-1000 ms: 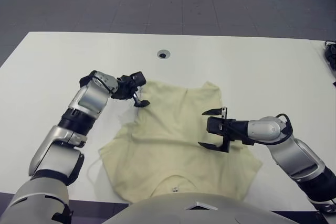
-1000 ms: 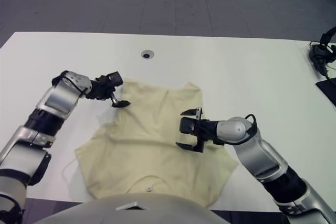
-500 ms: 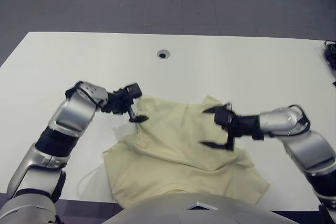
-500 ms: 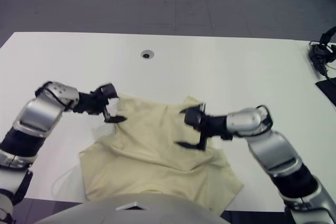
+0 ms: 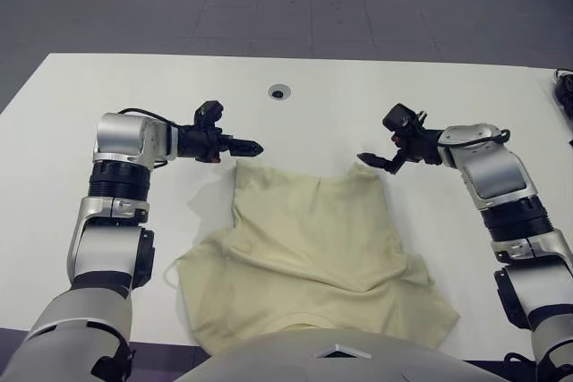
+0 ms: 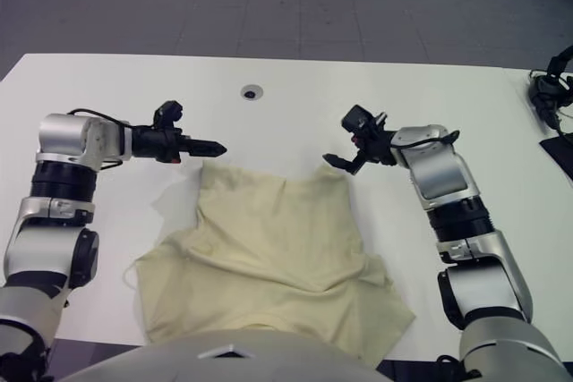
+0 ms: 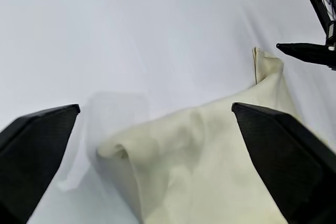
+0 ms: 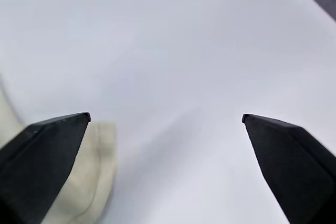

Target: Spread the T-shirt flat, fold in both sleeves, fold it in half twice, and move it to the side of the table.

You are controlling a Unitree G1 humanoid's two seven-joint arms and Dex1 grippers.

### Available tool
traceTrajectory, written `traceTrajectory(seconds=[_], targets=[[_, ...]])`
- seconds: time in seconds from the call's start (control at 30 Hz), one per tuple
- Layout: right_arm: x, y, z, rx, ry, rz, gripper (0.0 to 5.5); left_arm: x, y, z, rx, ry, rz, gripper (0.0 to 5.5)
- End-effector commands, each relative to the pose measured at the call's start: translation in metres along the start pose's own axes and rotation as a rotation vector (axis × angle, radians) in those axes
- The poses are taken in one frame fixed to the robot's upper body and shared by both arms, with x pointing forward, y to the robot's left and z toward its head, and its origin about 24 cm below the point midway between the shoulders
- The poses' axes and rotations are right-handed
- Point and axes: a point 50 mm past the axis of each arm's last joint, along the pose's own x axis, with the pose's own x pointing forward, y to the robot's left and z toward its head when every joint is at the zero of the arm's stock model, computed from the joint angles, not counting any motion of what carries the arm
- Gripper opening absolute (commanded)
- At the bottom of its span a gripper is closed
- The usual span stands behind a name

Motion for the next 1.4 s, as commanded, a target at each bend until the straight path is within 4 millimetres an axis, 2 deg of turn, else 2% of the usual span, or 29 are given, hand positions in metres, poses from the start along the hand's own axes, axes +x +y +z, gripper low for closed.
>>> traceTrajectory(seconds=[0.03, 0.2, 0.37, 0.83, 1.1, 1.27, 1.4], targets=[[0.000, 0.008, -0.006, -0.005, 0.040, 0.068, 5.40, 0.000, 0.001, -0.001, -0.067, -0.005, -0.005, 5.39], [0.001, 0.012, -0.014, -0.026, 0.085, 0.110, 5.40, 0.004, 0.001, -0.007, -0.092, 0.021, 0.004, 5.39], [0.007, 0.013, -0.024, -0.035, 0.130, 0.119, 5.40, 0.002, 0.006, -0.014, -0.075, 0.044, 0.035, 4.50], [0.016, 0.024, -0.044, -0.063, 0.232, 0.234, 2.98, 0.019, 0.007, -0.045, -0.079, 0.135, 0.024, 1.59], [0.017, 0.028, -0.047, -0.041, 0.238, 0.266, 1.69, 0.023, 0.006, -0.044, -0.086, 0.119, 0.010, 0.10], [0.019, 0.024, -0.045, -0.030, 0.219, 0.246, 1.03, 0.022, 0.007, -0.036, -0.083, 0.076, 0.019, 0.01], [0.024, 0.009, -0.033, -0.014, 0.158, 0.131, 0.46, 0.023, 0.008, -0.015, -0.052, -0.006, 0.027, 0.01]])
